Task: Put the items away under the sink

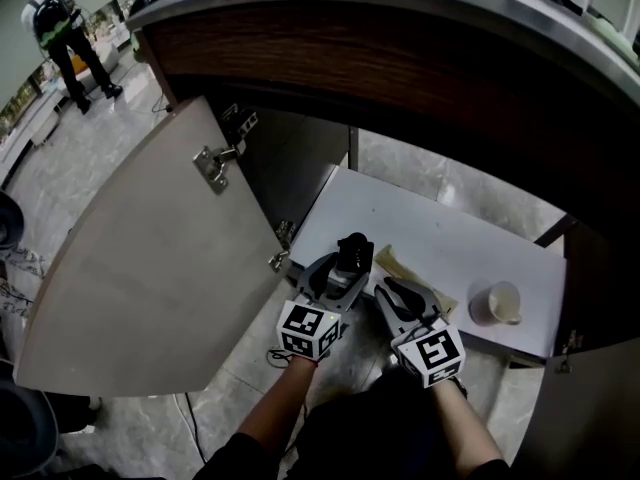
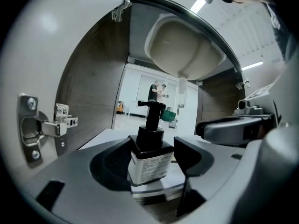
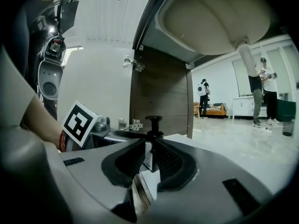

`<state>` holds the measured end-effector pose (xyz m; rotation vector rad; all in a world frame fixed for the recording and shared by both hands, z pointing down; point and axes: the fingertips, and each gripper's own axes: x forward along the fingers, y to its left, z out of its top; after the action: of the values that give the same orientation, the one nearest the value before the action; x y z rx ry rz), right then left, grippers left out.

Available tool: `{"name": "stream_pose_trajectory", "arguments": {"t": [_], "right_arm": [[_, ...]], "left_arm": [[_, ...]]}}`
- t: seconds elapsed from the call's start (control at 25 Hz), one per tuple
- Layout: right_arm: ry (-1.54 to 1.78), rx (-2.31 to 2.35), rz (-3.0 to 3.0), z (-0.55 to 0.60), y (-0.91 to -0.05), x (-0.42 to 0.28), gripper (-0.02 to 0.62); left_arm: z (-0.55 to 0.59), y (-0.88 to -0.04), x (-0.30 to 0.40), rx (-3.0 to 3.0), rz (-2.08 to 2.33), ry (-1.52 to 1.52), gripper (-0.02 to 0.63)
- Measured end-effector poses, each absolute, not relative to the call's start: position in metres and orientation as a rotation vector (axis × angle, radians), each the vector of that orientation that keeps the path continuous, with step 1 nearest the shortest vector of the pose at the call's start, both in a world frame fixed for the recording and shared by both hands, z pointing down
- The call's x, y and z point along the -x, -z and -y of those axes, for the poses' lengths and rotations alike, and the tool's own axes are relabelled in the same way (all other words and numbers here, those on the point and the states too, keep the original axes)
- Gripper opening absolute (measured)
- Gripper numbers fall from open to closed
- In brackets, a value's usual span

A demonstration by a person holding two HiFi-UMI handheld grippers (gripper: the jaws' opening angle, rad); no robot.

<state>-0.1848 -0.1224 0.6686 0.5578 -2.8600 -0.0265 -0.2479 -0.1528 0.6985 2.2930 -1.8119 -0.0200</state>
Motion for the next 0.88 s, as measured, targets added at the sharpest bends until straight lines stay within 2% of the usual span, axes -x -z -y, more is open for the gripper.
{"name": "stream_pose_trajectory", "arguments": {"t": [0.16,0.36,0.48,0.64,0.88], "right_arm": [[0.022,-0.553,2.877,0.116,-0.665,0.183,0.067],[0.027,-0.535,2.897,0.106,-0.658,0.182,0.055],[0.020,-0.544,2.912,0.103,-0.652,0.179,0.046],[0.038,-0.589,2.933,0.103,-0.636,0.172,0.041],[0.106,-0.638,2.985,0.099,-0.608,0.178,0.038]], "left_arm": [[0.140,-0.687,0.248,-2.304,1.852,0.042,0.235],[0.124,-0.666,0.228,-2.370,1.854,0.091,0.091],[0.116,-0.656,0.214,-2.407,1.837,0.124,0.035],[0.106,-0.639,0.199,-2.443,1.803,0.198,0.009],[0.096,-0.599,0.191,-2.504,1.840,0.278,0.008]]}}
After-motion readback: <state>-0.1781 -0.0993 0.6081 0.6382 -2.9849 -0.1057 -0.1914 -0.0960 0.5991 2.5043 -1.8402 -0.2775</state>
